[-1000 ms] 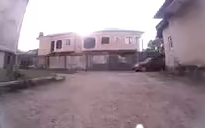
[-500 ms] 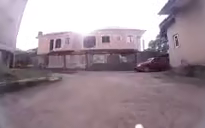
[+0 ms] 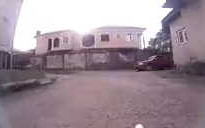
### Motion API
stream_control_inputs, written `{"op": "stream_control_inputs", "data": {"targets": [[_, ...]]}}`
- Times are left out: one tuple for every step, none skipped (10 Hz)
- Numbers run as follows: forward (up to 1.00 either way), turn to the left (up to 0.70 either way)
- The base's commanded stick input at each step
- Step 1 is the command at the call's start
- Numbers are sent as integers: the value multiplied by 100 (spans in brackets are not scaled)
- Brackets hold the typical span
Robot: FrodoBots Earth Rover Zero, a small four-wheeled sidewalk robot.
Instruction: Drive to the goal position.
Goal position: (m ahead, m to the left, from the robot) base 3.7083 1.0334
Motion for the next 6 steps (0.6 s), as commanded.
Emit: {"op": "stream_control_inputs", "data": {"targets": [[100,0],[100,0],[100,0],[100,0],[100,0],[100,0]]}}
